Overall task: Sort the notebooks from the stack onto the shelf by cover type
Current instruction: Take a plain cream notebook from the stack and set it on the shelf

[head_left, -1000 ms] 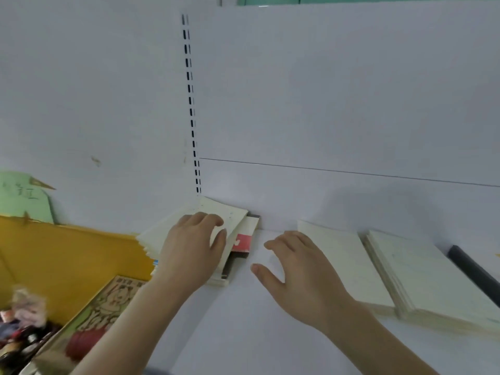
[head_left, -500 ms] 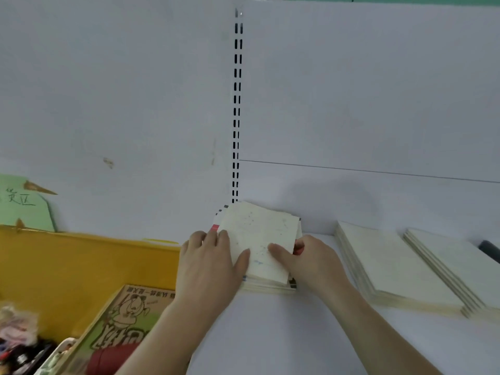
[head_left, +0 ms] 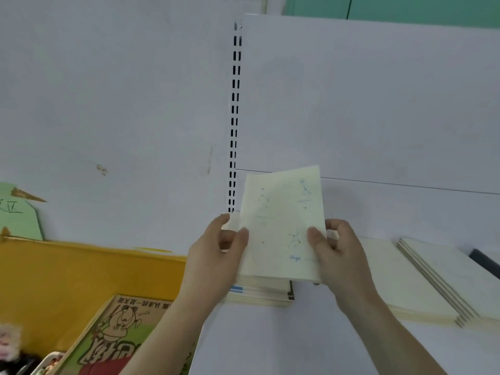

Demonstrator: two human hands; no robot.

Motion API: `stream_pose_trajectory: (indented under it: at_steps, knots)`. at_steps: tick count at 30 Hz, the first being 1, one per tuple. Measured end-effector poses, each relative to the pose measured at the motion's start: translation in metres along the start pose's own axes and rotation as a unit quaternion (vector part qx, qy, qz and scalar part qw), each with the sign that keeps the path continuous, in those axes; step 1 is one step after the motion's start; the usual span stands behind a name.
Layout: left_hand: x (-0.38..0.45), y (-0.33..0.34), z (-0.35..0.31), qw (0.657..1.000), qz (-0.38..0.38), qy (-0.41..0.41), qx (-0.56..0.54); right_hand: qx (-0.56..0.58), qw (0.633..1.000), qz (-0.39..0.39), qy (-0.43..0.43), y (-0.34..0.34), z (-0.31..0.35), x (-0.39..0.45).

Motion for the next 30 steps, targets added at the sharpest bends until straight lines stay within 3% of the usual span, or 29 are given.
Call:
stream_pose_trajectory:
  at_steps: [2, 4, 7, 8, 11, 15, 17, 21, 25, 30]
  knots:
    - [0.005, 0.004, 0.006, 0.984, 0.052, -0.082, -0.148, 0.020, 0.999, 0.026, -0.006, 0.010, 0.005, -0.005]
    - [0.005, 0.004, 0.011, 0.968, 0.090, -0.111, -0.208, 0.006, 0.999, 0.044, -0.020, 0.019, 0.008, -0.006]
    - [0.009, -0.011, 0.017, 0.979, 0.044, -0.069, -0.188, -0.031, 0.999, 0.021, -0.025, 0.020, 0.004, 0.000]
    - [0.009, -0.016, 0.019, 0.980, 0.020, -0.059, -0.188, -0.102, 0.994, 0.015, -0.025, 0.020, -0.003, 0.004]
    - [0.010, -0.031, 0.028, 0.979, -0.039, -0.060, -0.193, -0.356, 0.932, 0.062, 0.011, 0.033, -0.026, 0.008]
    - [0.007, -0.041, 0.036, 0.980, -0.069, -0.065, -0.174, -0.418, 0.897, 0.135, 0.056, 0.051, -0.035, 0.008]
    - [0.004, -0.043, 0.038, 0.982, -0.073, -0.062, -0.161, -0.400, 0.899, 0.164, 0.071, 0.050, -0.037, 0.012]
    - [0.003, -0.045, 0.037, 0.986, -0.069, -0.056, -0.138, -0.275, 0.938, 0.182, 0.104, 0.033, -0.038, 0.017]
    - [0.004, -0.050, 0.035, 0.988, -0.072, -0.050, -0.125, -0.147, 0.979, 0.111, 0.087, -0.002, -0.028, 0.022]
    - [0.006, -0.042, 0.037, 0.987, -0.063, -0.061, -0.138, -0.071, 0.997, 0.008, 0.010, -0.045, -0.006, 0.019]
Point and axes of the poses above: each hand's wrist, its own x-axis towards the middle knuckle, its own y-axis out of the palm, z = x × y, the point moved 5 cm from there along x, towards the middle knuckle, and after that the axes turned 5 degrees about -x, right-handed, at the moved point
